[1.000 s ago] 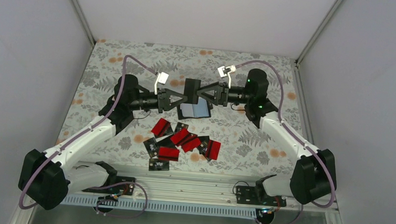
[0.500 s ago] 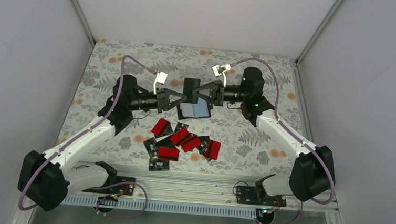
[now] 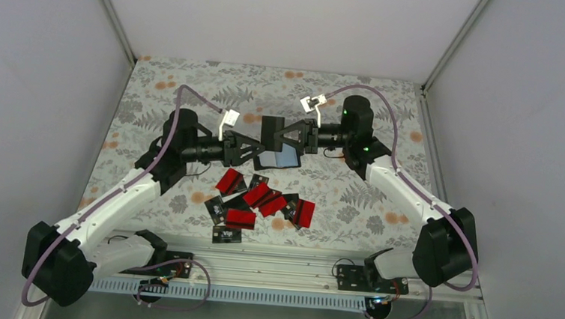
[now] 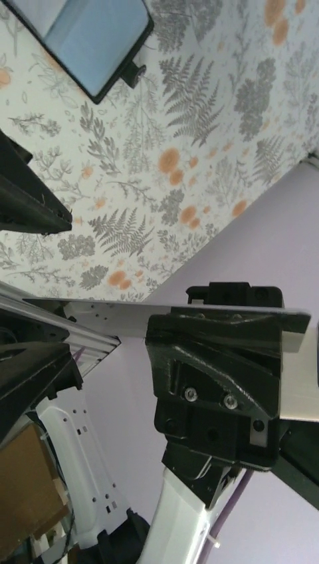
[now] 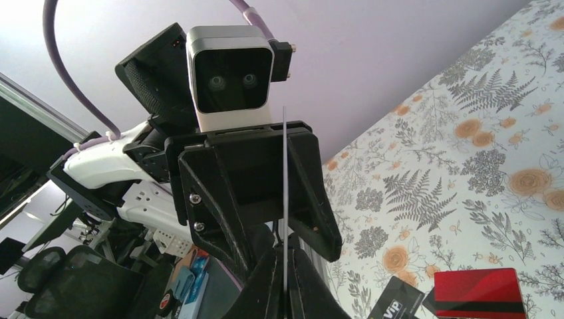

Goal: Put the credit cards into the card holder

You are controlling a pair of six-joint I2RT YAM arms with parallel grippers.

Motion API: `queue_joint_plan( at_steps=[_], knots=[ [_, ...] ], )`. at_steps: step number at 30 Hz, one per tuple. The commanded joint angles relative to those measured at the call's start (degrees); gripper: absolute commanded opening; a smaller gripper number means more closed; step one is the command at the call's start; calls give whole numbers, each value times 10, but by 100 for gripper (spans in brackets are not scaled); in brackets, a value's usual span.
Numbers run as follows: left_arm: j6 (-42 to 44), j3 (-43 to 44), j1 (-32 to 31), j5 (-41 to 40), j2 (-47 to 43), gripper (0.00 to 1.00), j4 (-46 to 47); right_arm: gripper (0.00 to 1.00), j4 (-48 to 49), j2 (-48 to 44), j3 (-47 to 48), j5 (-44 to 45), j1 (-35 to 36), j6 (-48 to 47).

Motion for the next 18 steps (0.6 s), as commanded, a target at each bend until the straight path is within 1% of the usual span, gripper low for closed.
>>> queue_joint_plan(
  at_steps=[1,5,7,14,18],
  knots=[
    [48,26,2,-22,-14,44,-61,4,-21,-8,9,-8,4,-25],
    [55,26,8,-36,-25,52,-70,4,-32,-8,9,-11,5,-34],
    [55,26,12,-40,-27,54,-71,4,-37,-8,9,-12,4,-38],
    [42,26,22,-39,-30,54,-62,4,-50,-8,7,-14,4,-50],
    [40,28,23,-32,-27,51,-60,4,-52,-7,7,-19,4,-55]
  ],
)
